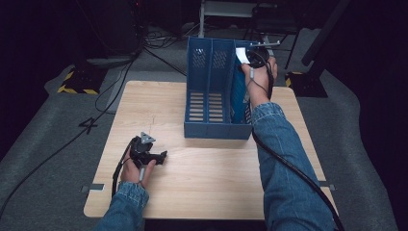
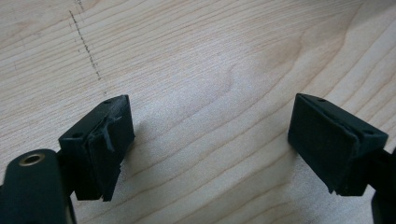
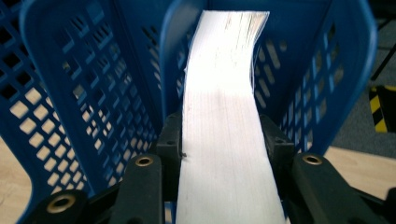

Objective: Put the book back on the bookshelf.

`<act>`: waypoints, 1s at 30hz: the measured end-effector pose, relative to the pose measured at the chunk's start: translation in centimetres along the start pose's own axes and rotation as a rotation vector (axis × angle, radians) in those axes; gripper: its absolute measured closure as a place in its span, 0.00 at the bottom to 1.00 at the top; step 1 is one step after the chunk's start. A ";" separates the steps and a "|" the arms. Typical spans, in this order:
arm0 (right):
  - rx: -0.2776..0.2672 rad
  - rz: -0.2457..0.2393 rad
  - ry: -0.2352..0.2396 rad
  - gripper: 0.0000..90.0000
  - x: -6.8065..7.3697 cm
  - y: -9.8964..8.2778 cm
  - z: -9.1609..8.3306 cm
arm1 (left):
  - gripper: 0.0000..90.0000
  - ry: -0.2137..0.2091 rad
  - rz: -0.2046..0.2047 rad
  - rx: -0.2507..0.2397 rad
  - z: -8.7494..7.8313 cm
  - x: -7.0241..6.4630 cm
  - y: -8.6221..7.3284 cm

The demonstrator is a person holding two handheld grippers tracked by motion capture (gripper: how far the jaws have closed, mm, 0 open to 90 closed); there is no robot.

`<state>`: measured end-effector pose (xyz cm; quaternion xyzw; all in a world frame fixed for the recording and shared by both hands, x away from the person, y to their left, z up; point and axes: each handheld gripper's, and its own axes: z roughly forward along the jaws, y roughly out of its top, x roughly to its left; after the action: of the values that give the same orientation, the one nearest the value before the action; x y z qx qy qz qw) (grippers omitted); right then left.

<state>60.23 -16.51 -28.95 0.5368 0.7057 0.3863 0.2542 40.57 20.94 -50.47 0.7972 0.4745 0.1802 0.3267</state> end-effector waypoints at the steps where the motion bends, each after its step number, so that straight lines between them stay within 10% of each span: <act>1: -0.016 0.004 -0.001 0.68 0.1 0.2 0.0 | 0.16 0.000 0.000 0.000 0.0 0.0 0.0; 13: -0.060 -0.026 0.028 0.57 -0.6 -0.6 1.1 | 0.16 -0.001 0.000 0.000 0.0 0.0 0.0; 30: -0.219 -0.147 0.187 0.37 -1.8 -3.1 -7.7 | 0.16 -0.039 0.034 0.005 -0.4 0.4 -0.4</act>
<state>53.07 -20.75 -27.15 0.4145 0.7174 0.4895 0.2718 40.26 21.57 -50.45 0.8093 0.4549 0.1688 0.3309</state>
